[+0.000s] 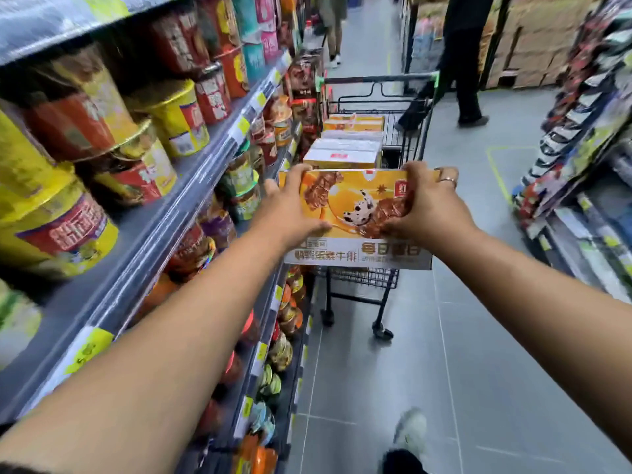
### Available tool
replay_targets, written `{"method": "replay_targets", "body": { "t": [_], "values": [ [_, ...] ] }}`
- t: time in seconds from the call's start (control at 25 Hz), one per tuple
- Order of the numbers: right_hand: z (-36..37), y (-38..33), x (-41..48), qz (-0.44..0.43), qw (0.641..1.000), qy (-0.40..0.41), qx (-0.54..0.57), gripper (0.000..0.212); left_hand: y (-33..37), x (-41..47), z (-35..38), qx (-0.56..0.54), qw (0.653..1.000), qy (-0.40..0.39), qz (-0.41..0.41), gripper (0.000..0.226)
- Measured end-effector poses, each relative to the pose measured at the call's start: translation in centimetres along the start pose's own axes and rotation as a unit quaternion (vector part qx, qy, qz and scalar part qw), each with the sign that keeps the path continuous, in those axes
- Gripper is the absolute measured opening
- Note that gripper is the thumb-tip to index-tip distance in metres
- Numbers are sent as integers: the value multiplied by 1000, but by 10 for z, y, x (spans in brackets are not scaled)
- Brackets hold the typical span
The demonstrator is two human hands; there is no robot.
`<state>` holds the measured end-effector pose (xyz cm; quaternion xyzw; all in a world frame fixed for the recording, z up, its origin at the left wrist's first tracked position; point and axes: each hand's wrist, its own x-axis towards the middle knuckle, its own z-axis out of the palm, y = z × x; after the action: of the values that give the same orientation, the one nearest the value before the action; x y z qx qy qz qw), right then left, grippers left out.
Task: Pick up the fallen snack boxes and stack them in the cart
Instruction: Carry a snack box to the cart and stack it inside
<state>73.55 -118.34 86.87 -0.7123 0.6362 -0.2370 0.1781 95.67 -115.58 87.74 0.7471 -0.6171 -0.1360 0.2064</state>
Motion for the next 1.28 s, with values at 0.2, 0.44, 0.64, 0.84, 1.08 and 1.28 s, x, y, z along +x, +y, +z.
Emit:
{"method": "replay_targets", "body": {
  "t": [0.2, 0.44, 0.64, 0.84, 1.08, 1.28],
  "values": [
    [23, 17, 141, -5, 1000, 3, 2, 91, 11, 141, 24, 8, 1000, 7, 3, 98],
    [32, 24, 312, -25, 1000, -8, 6, 92, 27, 300, 40, -1, 999, 29, -21, 95],
    [48, 23, 420, -18, 1000, -12, 9, 93, 27, 415, 50, 23, 999, 21, -14, 95],
    [82, 21, 518, 31, 999, -2, 30, 91, 12, 535, 69, 28, 1000, -6, 5, 99],
    [126, 26, 595, 94, 995, 5, 23, 81, -6, 635, 100, 24, 997, -65, 30, 96],
    [156, 37, 632, 116, 993, 0, 27, 77, -23, 677, 122, 28, 995, -87, 28, 90]
  ]
}}
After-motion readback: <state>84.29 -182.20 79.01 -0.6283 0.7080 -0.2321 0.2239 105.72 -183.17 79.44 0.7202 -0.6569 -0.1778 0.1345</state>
